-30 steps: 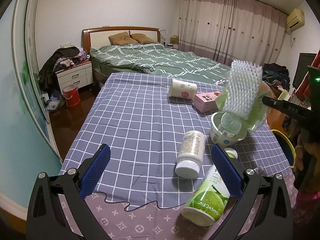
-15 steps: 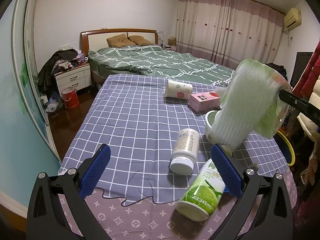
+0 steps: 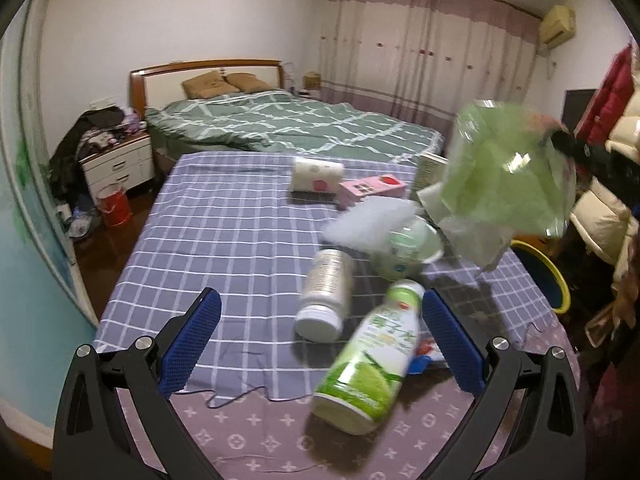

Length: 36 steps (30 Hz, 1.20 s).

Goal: Collect trash
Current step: 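Lift the green bag with the right tool while the left tool moves toward the white towel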

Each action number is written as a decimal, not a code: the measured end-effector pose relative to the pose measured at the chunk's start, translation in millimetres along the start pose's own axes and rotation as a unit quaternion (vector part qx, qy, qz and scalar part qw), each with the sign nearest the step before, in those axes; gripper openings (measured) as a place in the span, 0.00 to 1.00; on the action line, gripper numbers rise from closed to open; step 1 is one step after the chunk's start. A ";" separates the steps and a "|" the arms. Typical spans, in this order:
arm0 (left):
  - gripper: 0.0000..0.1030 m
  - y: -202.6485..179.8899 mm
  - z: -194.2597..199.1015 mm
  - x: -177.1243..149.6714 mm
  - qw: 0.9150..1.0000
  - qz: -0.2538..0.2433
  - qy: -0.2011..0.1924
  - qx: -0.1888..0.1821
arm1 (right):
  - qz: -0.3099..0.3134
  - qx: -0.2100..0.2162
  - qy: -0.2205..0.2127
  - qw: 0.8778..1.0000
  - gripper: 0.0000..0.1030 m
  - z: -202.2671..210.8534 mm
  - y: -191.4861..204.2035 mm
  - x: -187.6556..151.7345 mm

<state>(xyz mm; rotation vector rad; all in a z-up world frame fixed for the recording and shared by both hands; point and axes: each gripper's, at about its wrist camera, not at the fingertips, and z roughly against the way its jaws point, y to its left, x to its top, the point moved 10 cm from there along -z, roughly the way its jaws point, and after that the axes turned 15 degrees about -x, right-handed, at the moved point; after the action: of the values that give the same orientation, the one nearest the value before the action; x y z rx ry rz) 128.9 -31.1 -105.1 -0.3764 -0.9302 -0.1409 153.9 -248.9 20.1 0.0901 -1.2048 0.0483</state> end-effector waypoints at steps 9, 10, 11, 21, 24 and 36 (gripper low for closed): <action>0.96 -26.2 -11.5 -1.3 0.999 -0.028 0.016 -0.022 | -0.045 0.075 -0.004 0.996 0.15 13.4 3.8 32.3; 0.96 -32.0 -12.6 -1.0 0.999 -0.032 0.017 -0.030 | -0.043 0.072 -0.008 0.996 0.15 14.2 3.9 35.4; 0.96 -39.8 -13.6 -1.5 0.998 -0.040 0.018 -0.042 | -0.042 0.071 -0.008 0.997 0.15 14.7 6.1 37.3; 0.96 -113.3 -24.4 0.2 0.985 -0.131 0.010 -0.109 | -0.027 0.098 -0.011 0.995 0.15 30.7 24.8 55.4; 0.95 -120.3 -23.1 1.0 0.982 -0.143 -0.002 -0.120 | -0.020 0.106 -0.006 0.994 0.14 29.8 26.3 59.3; 0.82 -136.0 -43.1 12.6 0.976 -0.166 -0.019 -0.139 | -0.013 0.131 0.013 0.991 0.09 30.5 47.2 63.8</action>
<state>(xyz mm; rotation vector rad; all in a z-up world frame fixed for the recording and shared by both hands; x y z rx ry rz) 131.0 -172.6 -83.5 -0.4803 -1.0097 -0.5769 144.3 -205.5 92.6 0.3337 -1.1652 0.1848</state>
